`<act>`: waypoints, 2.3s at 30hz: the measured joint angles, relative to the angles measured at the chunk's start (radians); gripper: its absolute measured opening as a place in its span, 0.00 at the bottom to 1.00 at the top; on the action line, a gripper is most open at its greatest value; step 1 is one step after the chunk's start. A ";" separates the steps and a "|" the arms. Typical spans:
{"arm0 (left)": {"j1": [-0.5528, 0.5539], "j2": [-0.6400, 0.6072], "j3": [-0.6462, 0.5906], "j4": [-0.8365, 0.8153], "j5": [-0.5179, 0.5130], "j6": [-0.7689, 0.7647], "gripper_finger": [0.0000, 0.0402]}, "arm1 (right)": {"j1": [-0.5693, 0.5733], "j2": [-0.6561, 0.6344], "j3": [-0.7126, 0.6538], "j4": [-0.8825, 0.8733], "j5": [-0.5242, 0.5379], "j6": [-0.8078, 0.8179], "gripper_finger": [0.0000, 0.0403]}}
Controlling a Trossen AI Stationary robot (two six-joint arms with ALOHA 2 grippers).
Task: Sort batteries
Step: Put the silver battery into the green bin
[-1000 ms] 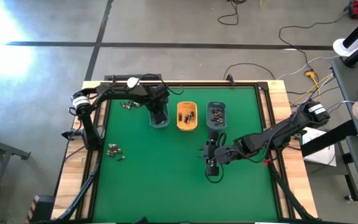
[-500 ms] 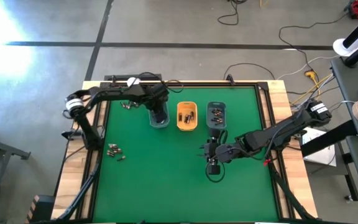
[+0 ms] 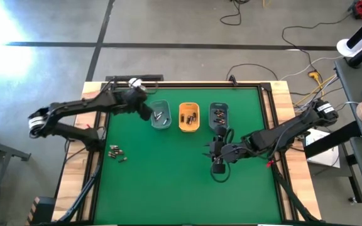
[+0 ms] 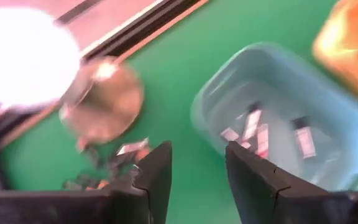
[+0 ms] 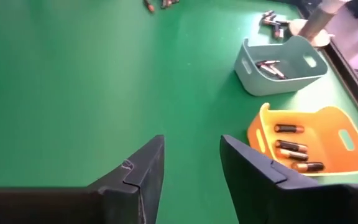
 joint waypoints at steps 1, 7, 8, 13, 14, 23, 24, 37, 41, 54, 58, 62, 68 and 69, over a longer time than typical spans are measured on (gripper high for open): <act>0.006 -0.028 -0.039 0.002 -0.008 -0.028 0.35 | 0.000 0.001 -0.004 -0.001 0.006 -0.001 0.38; 0.039 -0.103 -0.247 0.196 -0.025 -0.142 0.48 | -0.002 0.005 -0.011 0.002 0.019 -0.022 0.47; 0.044 -0.100 -0.273 0.251 -0.033 -0.144 0.51 | -0.002 0.006 -0.011 0.009 0.019 -0.023 0.48; 0.091 -0.030 -0.316 0.415 -0.036 -0.119 0.58 | -0.002 0.007 -0.011 0.020 0.018 0.010 0.53; 0.108 -0.012 -0.313 0.415 -0.036 -0.123 0.59 | -0.002 0.007 -0.011 0.018 0.018 0.019 0.53; 0.271 0.143 -0.298 0.461 -0.001 -0.091 0.59 | 0.011 0.007 -0.013 -0.050 0.015 0.096 0.57; 0.279 0.160 -0.298 0.475 -0.002 -0.084 0.59 | 0.011 0.007 -0.013 -0.051 0.015 0.095 0.58; 0.304 0.298 -0.287 0.565 -0.009 -0.028 0.59 | 0.011 0.007 -0.013 -0.048 0.016 0.095 0.62; 0.304 0.300 -0.286 0.564 -0.009 -0.015 0.59 | 0.011 0.007 -0.013 -0.048 0.016 0.095 0.62; 0.297 0.296 -0.285 0.517 -0.006 -0.033 0.59 | 0.011 0.007 -0.013 -0.048 0.016 0.095 0.62; 0.291 0.283 -0.287 0.506 -0.004 -0.032 0.59 | 0.011 0.007 -0.013 -0.048 0.016 0.095 0.64; 0.277 0.265 -0.289 0.484 0.000 -0.018 0.59 | 0.011 0.007 -0.013 -0.048 0.016 0.095 0.63; 0.250 0.257 -0.291 0.466 -0.001 -0.002 0.58 | 0.011 0.007 -0.013 -0.049 0.017 0.095 0.61; 0.249 0.256 -0.294 0.466 -0.001 -0.002 0.58 | 0.011 0.007 -0.013 -0.049 0.017 0.095 0.61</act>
